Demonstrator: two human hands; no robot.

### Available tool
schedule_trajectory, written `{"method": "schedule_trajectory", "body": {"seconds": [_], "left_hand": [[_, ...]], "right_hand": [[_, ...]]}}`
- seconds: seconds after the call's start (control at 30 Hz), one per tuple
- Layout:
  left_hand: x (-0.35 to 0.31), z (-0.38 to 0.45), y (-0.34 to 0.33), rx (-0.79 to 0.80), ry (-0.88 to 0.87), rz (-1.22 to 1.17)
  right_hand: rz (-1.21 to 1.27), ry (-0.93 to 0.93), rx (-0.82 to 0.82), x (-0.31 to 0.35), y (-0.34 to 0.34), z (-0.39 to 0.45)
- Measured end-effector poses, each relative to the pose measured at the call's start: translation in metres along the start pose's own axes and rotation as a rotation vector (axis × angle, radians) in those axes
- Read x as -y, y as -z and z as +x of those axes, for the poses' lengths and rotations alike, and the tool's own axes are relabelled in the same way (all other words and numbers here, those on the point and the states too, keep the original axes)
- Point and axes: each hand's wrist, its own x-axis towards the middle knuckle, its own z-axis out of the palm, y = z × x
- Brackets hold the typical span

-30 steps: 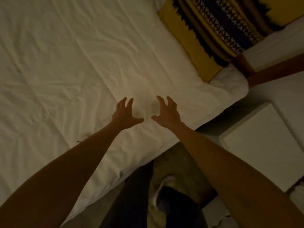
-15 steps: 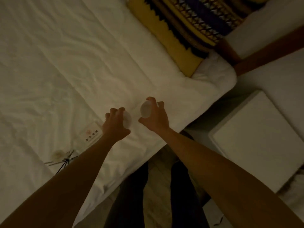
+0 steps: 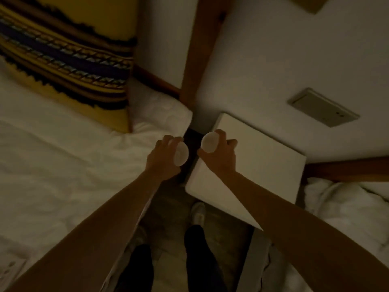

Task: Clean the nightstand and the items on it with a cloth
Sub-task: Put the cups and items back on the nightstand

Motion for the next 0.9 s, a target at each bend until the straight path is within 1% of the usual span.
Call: {"method": "schedule_trajectory", "body": {"seconds": [0.1, 0.2, 0.3, 0.43, 0.53, 0.73, 0.9], "left_hand": [[-0.056, 0.061, -0.027, 0.034, -0.112, 0.004], [-0.089, 0.110, -0.043, 0.046, -0.169, 0.022], [-0.118, 0.150, -0.059, 0.049, -0.200, 0.032], [-0.142, 0.180, -0.076, 0.081, -0.216, 0.102], [-0.151, 0.190, -0.085, 0.102, -0.225, 0.149], [-0.158, 0.205, -0.098, 0.104, -0.183, 0.142], [-0.155, 0.215, -0.102, 0.107, -0.167, 0.142]], "right_hand": [[0.010, -0.105, -0.020, -0.052, 0.037, 0.049], [0.011, -0.148, -0.016, -0.087, 0.056, 0.083], [0.042, -0.174, -0.030, -0.117, 0.066, 0.114], [0.075, -0.220, -0.028, -0.137, 0.068, 0.138], [0.072, -0.225, -0.009, -0.147, 0.065, 0.146], [0.107, -0.235, 0.028, -0.158, 0.057, 0.155], [0.112, -0.226, 0.006, -0.156, 0.049, 0.157]]}}
